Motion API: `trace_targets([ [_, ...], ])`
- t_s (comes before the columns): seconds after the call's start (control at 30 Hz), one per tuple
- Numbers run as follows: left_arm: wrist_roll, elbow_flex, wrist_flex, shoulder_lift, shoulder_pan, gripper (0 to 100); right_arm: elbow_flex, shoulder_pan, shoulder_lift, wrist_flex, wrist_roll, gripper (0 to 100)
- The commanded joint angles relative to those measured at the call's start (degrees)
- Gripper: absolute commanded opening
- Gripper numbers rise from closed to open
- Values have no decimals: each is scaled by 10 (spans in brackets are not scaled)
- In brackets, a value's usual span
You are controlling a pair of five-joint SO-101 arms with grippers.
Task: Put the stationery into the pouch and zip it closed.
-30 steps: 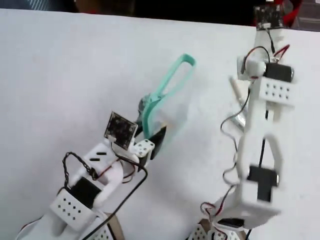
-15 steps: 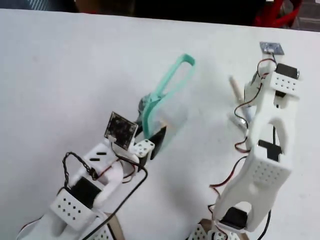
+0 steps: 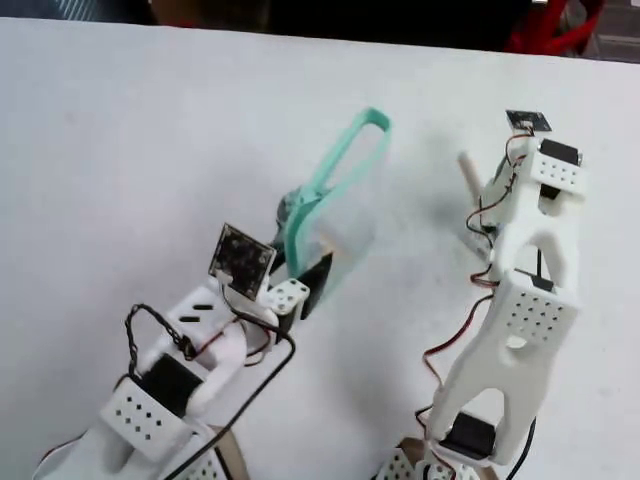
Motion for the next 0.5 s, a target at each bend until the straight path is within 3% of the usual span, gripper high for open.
trace_targets([
  [0.0, -5, -3, -13, -1, 0, 158, -18, 12, 3, -4, 35, 26],
  [0.47, -5, -3, -13, -3, 0, 158, -18, 18, 0, 35, 33, 18],
])
